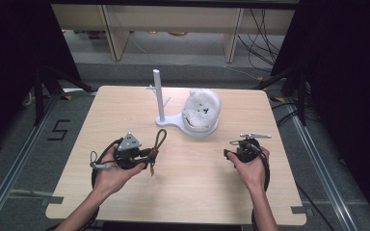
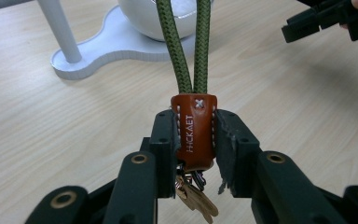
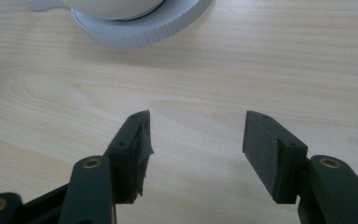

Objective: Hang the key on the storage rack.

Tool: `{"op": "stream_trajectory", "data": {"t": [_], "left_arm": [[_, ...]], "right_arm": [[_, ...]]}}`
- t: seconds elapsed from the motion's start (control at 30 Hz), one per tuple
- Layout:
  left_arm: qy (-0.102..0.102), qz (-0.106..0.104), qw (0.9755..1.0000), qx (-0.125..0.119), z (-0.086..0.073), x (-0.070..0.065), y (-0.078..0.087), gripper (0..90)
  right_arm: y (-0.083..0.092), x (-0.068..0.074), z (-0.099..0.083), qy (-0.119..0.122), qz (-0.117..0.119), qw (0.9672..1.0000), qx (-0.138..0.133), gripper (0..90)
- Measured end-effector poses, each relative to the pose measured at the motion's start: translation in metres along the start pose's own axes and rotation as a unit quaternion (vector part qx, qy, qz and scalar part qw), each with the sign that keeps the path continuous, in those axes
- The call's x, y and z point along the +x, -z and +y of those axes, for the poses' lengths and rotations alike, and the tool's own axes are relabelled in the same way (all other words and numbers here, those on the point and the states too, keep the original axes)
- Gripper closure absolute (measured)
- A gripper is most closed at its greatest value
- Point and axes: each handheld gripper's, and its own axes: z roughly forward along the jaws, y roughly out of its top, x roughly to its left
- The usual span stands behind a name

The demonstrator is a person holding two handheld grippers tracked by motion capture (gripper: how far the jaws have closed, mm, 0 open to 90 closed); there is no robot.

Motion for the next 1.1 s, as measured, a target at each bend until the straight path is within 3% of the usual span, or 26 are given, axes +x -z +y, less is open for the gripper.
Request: {"op": "stream_trajectory", "data": {"t": [0.07, 0.13, 0.2, 0.4, 0.83, 1.0, 1.07, 1.1], "left_arm": [[0.004, 0.001, 1.0, -0.009, 0.001, 0.003, 0.003, 69.1], [0.008, 0.007, 0.9998, -0.015, 0.001, 0.005, 0.004, 69.1], [0.008, 0.013, 0.9998, -0.012, 0.002, 0.008, 0.007, 69.1], [0.023, 0.023, 0.9989, -0.034, 0.0, 0.016, 0.012, 69.1], [0.047, 0.042, 0.9956, -0.07, -0.003, 0.029, 0.023, 69.1], [0.047, 0.047, 0.9942, -0.084, -0.003, 0.032, 0.028, 69.1], [0.047, 0.05, 0.9936, -0.09, -0.003, 0.033, 0.029, 69.1], [0.05, 0.053, 0.9931, -0.093, -0.003, 0.033, 0.03, 69.1]], "right_arm": [[0.0, -0.001, 0.0, 0.0, -0.01, 0.9999, -0.001, 42.9], [0.0, 0.001, 0.0, -0.003, 0.0, 1.0, -0.005, 42.8], [0.0, 0.001, 0.0, 0.0, 0.0, 1.0, -0.004, 42.7], [-0.001, 0.001, 0.0, 0.0, 0.0, 1.0, -0.007, 42.5], [-0.001, 0.004, -0.001, -0.008, -0.005, 0.9999, -0.007, 42.3], [-0.002, 0.0, -0.001, 0.011, -0.003, 0.9998, -0.015, 42.2], [-0.001, 0.002, 0.0, -0.004, 0.001, 0.9999, -0.011, 42.1], [-0.001, 0.001, 0.0, -0.001, 0.0, 0.9999, -0.015, 42.0]]}}
